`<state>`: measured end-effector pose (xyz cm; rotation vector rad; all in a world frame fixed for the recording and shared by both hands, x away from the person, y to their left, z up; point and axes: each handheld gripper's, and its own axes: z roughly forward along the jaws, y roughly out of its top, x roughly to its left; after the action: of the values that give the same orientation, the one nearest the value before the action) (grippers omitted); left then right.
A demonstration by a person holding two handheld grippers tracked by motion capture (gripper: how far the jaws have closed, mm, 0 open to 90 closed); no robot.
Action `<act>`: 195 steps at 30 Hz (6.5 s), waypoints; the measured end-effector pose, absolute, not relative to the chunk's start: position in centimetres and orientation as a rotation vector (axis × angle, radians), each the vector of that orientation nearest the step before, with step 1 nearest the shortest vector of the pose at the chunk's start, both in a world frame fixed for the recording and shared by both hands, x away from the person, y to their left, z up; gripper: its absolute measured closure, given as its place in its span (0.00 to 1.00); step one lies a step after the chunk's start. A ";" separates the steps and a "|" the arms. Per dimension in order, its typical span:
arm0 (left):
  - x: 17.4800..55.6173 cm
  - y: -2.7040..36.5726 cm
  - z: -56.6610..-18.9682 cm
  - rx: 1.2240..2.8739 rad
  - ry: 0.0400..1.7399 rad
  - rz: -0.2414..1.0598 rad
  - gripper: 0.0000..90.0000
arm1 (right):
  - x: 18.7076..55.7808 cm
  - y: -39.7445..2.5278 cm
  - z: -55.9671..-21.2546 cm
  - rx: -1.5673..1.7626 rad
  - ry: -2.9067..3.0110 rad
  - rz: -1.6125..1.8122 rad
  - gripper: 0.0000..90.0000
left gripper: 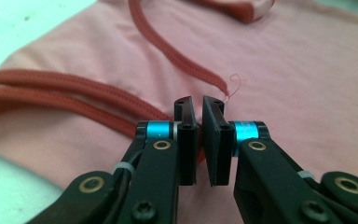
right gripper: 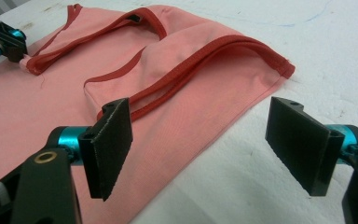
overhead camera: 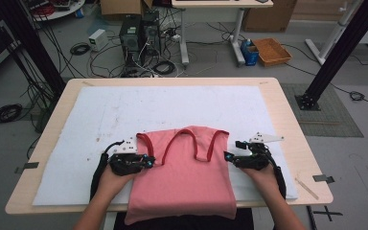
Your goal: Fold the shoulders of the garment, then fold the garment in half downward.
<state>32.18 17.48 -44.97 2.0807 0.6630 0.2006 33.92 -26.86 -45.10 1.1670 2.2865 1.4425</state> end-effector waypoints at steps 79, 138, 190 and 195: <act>40.0 21.1 -45.2 2.009 0.996 0.271 0.54 | 41.8 -24.3 -44.9 1.122 2.389 1.075 0.61; 46.7 22.6 -42.8 1.841 0.990 0.335 0.91 | 47.7 -23.9 -41.1 1.177 2.274 1.080 0.91; 30.9 25.0 -41.9 1.794 0.629 0.262 0.91 | 30.9 -26.0 -40.5 0.712 2.369 1.320 0.90; 29.3 25.0 -43.2 1.822 0.624 0.228 0.91 | 29.4 -26.3 -41.8 0.708 2.393 1.309 0.90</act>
<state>29.31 24.99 -43.19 1.8218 0.6242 0.2282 29.39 -26.35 -41.77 0.7076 2.3925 1.3087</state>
